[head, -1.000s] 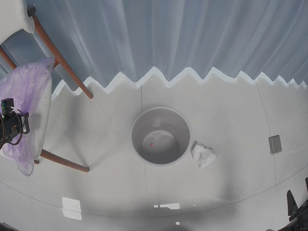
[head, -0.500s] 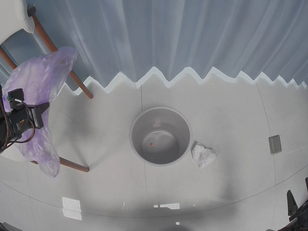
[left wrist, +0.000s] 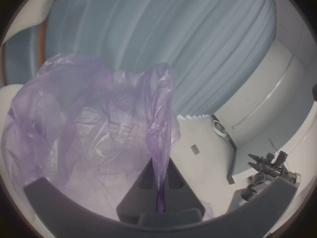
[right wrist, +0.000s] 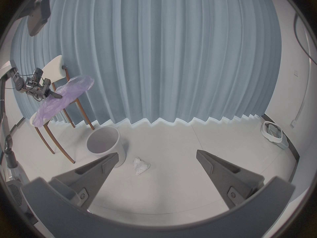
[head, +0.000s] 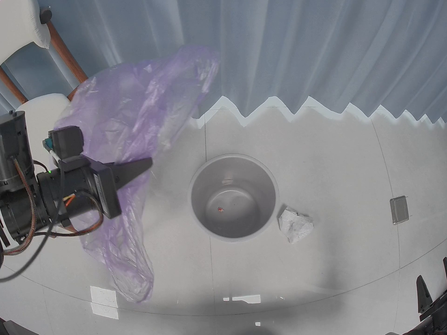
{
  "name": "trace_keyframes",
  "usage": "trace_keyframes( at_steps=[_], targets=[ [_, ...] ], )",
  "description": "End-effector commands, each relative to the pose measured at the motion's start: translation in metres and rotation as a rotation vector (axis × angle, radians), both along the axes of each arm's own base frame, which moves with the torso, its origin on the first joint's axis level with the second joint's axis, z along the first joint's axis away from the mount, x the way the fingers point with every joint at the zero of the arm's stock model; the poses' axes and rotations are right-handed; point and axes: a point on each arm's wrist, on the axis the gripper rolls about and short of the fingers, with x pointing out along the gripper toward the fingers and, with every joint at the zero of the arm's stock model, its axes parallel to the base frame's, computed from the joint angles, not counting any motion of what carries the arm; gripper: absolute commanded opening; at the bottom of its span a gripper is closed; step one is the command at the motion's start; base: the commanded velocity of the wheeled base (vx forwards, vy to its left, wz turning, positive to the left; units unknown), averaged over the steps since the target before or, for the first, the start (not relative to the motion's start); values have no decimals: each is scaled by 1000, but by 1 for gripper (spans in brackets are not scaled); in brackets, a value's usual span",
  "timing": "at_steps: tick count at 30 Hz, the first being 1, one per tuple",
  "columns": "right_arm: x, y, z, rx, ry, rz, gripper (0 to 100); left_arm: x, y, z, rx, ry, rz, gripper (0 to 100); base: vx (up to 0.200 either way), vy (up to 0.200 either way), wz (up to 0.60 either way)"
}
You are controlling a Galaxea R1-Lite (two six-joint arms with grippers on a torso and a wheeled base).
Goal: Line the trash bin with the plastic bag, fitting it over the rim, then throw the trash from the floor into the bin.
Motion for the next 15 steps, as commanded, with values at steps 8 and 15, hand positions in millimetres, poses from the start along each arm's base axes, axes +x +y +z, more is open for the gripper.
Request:
trace_keyframes(
  at_steps=[8,15],
  targets=[
    [0,0,-5,1,0,-3,100,14,-59,-4,14,41,-177,0,0,0,0],
    [0,0,-5,2,0,-6,100,32,-72,-11,15,34,-171,0,0,0,0]
  ],
)
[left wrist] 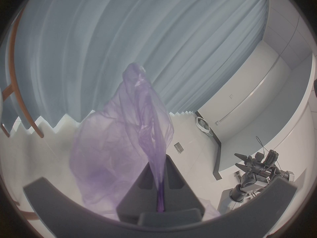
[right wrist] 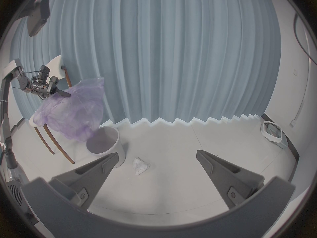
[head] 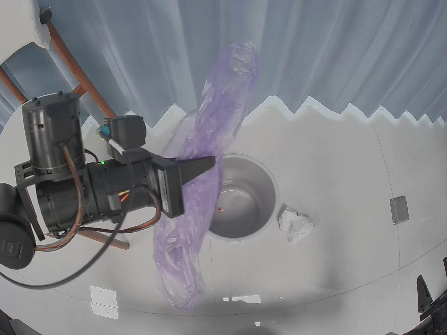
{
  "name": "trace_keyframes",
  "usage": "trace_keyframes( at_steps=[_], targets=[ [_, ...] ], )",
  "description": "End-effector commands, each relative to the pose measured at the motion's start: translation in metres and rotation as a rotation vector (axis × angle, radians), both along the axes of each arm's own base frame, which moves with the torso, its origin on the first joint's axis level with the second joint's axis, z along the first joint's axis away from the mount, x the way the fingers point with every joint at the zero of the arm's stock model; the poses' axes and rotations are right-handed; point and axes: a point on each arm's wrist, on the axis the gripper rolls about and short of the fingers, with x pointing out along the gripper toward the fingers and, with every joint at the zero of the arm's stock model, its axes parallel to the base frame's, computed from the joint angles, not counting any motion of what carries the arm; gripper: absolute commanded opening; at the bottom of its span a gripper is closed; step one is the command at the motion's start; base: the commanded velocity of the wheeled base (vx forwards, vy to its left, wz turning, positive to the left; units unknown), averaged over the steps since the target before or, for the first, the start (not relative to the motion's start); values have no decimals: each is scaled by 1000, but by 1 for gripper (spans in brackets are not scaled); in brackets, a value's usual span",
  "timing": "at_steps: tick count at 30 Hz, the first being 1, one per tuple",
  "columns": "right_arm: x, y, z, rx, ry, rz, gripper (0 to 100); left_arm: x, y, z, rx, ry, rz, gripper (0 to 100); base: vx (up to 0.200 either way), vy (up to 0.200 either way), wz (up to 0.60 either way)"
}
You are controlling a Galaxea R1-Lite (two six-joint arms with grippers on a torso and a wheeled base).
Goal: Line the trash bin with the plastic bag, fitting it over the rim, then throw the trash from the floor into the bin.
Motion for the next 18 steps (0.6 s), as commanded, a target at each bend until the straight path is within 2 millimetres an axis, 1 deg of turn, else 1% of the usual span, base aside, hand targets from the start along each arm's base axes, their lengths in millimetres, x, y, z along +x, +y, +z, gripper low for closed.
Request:
trace_keyframes(
  at_steps=[1,4,7,8,9,13,16,18],
  targets=[
    [0,0,-5,0,0,0,100,15,-11,-16,34,32,5,0,0,0,0],
    [0,0,-5,0,0,0,100,21,-13,-23,50,50,12,0,0,0,0],
    [0,0,-5,0,0,0,100,27,-10,-33,78,68,36,0,0,0,0],
    [0,0,-5,0,0,0,100,27,-10,-33,78,68,36,0,0,0,0],
    [0,0,-5,0,0,0,100,32,-7,-40,109,69,48,0,0,0,0],
    [0,0,-5,0,0,0,100,39,6,-47,153,57,89,0,0,0,0],
    [0,0,-5,0,0,-1,100,42,11,-47,162,53,111,0,0,0,0],
    [0,0,-5,-2,0,-1,100,47,21,-47,167,51,165,0,0,0,0]
  ],
)
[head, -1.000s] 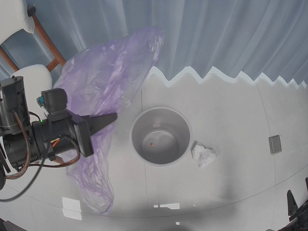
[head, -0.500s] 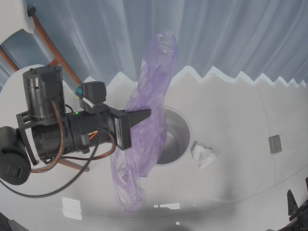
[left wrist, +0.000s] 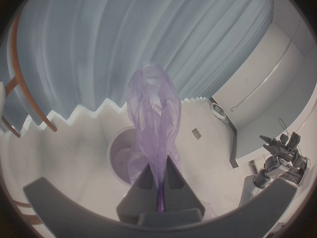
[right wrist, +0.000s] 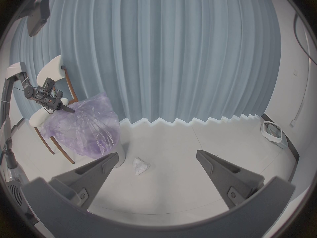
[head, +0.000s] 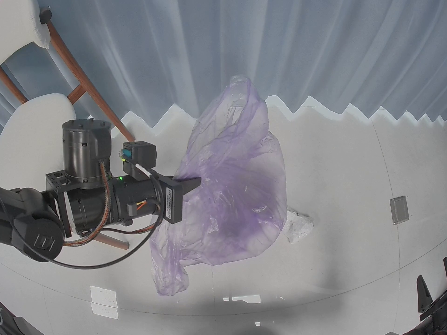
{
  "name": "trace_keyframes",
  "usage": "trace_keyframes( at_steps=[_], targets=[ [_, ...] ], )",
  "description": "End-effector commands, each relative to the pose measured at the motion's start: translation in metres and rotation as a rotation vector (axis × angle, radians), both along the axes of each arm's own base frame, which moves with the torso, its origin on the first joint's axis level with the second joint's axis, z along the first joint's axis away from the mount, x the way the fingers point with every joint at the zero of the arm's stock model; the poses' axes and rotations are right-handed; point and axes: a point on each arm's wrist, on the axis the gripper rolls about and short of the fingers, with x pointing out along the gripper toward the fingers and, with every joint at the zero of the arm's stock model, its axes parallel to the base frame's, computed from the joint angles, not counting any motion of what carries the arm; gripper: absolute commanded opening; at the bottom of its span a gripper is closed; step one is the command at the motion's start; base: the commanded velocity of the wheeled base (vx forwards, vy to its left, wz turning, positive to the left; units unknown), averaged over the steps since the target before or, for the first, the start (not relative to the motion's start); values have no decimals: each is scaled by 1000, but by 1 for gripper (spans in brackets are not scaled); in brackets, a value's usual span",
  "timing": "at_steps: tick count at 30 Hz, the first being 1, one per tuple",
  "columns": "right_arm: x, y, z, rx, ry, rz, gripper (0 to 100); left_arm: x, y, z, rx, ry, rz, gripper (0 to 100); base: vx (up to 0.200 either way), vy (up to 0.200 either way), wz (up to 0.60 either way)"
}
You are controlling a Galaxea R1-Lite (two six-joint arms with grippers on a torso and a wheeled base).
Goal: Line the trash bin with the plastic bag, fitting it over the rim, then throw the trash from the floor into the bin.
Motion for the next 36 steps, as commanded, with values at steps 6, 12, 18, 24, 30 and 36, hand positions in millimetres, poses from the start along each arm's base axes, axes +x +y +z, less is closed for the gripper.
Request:
trace_keyframes(
  at_steps=[6,12,18,24,30,36],
  targets=[
    [0,0,-5,-2,1,1,100,4,27,7,18,-32,179,0,0,0,0],
    [0,0,-5,-2,2,0,100,7,27,8,22,-40,184,0,0,0,0],
    [0,0,-6,-5,3,4,100,6,5,-6,86,-33,99,0,0,0,0],
    [0,0,-6,-8,3,1,100,13,-16,-25,126,12,48,0,0,0,0],
    [0,0,-5,-18,-3,6,100,31,-28,-55,227,36,69,0,0,0,0],
    [31,2,106,39,-73,151,100,22,-51,-48,220,-1,4,0,0,0,0]
  ],
)
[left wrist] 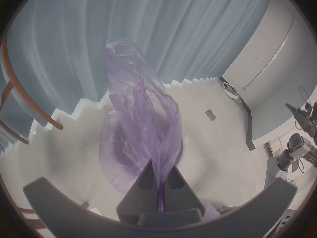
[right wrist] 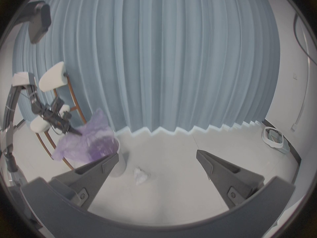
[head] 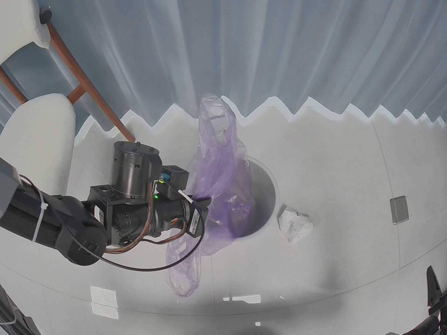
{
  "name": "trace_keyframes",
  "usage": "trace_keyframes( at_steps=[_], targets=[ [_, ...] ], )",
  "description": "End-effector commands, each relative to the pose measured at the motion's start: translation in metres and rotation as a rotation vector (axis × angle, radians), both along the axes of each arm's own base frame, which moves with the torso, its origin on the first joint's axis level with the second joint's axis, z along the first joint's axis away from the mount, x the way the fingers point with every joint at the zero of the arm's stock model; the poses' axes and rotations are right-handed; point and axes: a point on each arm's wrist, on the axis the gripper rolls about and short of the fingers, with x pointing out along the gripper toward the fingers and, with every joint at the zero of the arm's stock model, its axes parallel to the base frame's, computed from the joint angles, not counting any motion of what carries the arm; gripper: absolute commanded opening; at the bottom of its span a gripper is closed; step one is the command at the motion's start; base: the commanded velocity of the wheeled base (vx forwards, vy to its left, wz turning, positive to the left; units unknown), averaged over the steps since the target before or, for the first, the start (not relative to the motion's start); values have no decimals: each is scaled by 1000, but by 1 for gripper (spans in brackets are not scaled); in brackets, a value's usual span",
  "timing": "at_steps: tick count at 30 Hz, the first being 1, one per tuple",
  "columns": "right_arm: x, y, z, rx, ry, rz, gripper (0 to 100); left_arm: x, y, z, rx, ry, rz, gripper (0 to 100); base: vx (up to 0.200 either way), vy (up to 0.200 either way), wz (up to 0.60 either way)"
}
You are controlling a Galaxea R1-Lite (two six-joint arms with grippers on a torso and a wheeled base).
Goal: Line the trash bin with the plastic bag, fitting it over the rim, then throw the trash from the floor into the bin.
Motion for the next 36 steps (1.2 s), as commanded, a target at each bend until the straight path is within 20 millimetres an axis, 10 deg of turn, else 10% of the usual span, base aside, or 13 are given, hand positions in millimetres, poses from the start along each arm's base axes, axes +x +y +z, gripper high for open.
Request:
trace_keyframes(
  at_steps=[1,14,36],
  targets=[
    [45,5,96,68,56,236,100,-9,-26,-4,23,-12,-77,0,0,0,0],
    [224,83,96,248,637,526,100,-26,-47,1,0,-21,-168,0,0,0,0],
    [313,194,74,237,541,763,100,-33,-44,4,-5,-18,-171,0,0,0,0]
  ],
)
